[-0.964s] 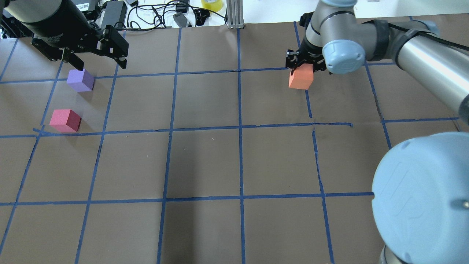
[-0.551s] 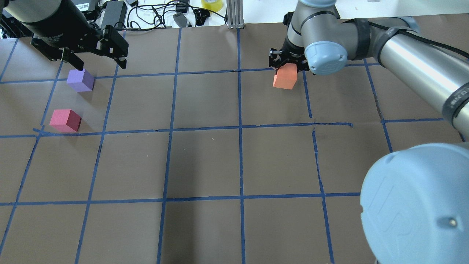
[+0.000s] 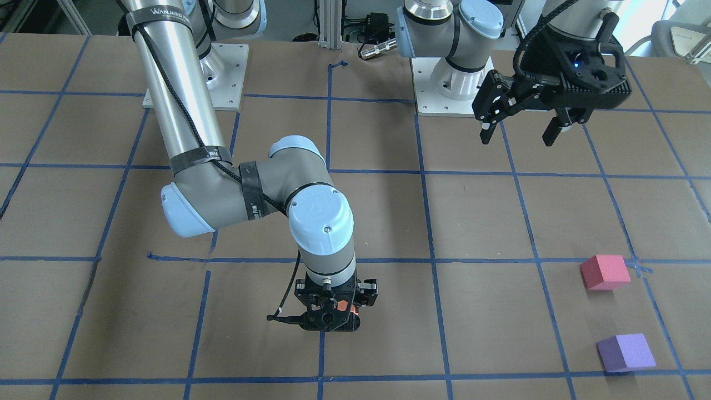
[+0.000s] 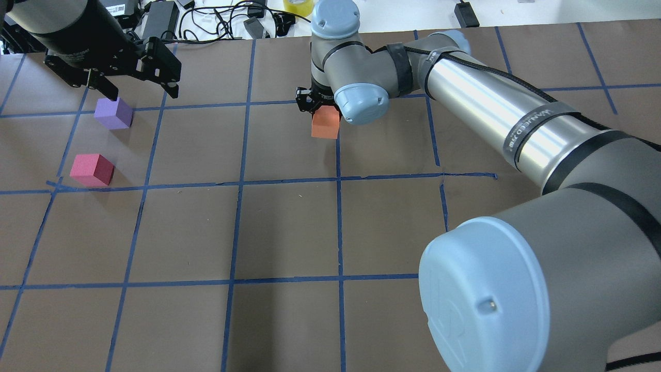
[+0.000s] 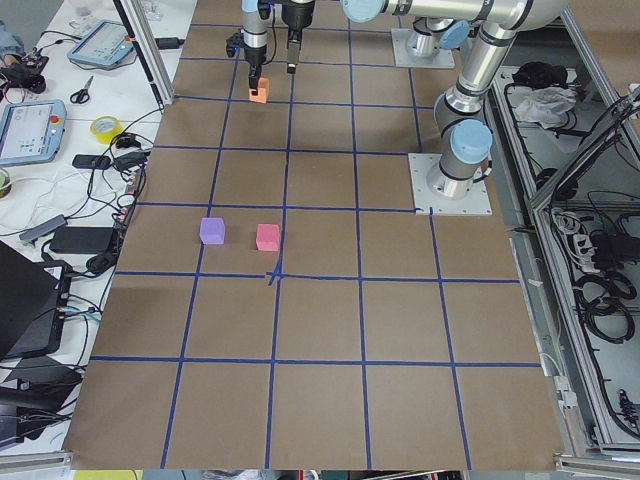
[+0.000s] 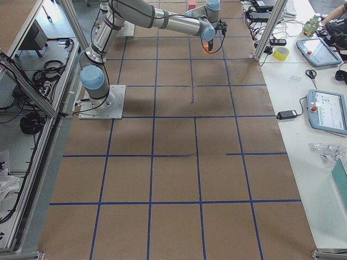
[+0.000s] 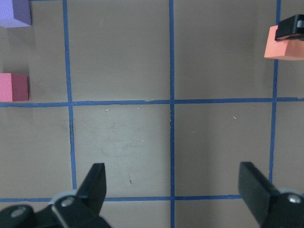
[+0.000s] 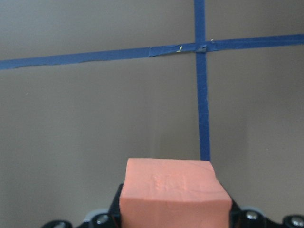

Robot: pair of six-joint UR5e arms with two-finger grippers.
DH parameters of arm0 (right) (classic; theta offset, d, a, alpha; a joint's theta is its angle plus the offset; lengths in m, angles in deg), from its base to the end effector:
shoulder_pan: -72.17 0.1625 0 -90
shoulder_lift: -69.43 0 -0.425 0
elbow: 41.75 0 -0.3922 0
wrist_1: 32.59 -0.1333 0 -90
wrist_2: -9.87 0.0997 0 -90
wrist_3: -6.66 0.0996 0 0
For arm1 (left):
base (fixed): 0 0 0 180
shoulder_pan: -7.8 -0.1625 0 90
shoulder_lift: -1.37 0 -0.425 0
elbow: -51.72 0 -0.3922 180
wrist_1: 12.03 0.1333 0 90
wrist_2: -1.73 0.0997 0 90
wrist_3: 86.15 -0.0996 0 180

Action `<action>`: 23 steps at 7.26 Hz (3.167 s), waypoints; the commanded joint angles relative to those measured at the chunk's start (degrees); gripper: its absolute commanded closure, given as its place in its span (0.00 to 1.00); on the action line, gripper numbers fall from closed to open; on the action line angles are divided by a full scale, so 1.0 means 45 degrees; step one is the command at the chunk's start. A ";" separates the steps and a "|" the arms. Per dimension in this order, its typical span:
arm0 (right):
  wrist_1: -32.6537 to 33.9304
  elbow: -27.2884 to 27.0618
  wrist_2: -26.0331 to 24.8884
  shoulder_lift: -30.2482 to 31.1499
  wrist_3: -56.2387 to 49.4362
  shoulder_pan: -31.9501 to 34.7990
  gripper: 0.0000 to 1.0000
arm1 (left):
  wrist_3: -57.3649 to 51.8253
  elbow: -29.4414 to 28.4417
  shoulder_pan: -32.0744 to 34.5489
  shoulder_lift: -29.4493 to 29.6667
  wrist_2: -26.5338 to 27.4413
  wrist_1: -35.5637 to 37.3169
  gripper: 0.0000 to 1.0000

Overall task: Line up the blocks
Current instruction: 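Carry the orange cube with the right gripper toward the table center, then set the orange cube down, open and lift the right gripper, then reach the left gripper to the orange cube while the right arm withdraws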

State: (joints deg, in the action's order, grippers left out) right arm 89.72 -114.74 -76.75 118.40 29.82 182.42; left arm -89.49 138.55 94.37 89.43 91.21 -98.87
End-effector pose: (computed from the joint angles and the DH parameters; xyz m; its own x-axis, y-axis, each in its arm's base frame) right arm 0.3902 -0.6557 0.2394 -0.9931 0.0401 -0.1103 0.0523 0.9926 -0.1096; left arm -0.1047 -0.4964 0.5380 -1.0000 -0.0009 0.0006 -0.0009 0.9896 -0.1441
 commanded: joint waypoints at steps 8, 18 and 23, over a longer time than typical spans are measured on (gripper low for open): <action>-0.0748 0.0128 -0.0047 0.0361 0.0029 0.0209 0.00 | -0.0058 0.0001 -0.0019 -0.0059 0.0000 0.0000 0.00; -0.5916 -0.3545 -0.0787 0.8058 -0.5028 -0.3894 0.00 | 0.3859 0.0099 0.2429 0.3016 -0.0606 0.3052 0.00; -0.6358 -0.3564 -0.1602 0.8490 -0.5303 -0.3953 0.00 | 0.3965 0.0118 0.3809 0.7123 -0.0683 0.7002 0.00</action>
State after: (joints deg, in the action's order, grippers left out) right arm 61.43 -130.63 -81.14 156.05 5.98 164.68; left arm -71.79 139.01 111.10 117.87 88.15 -71.79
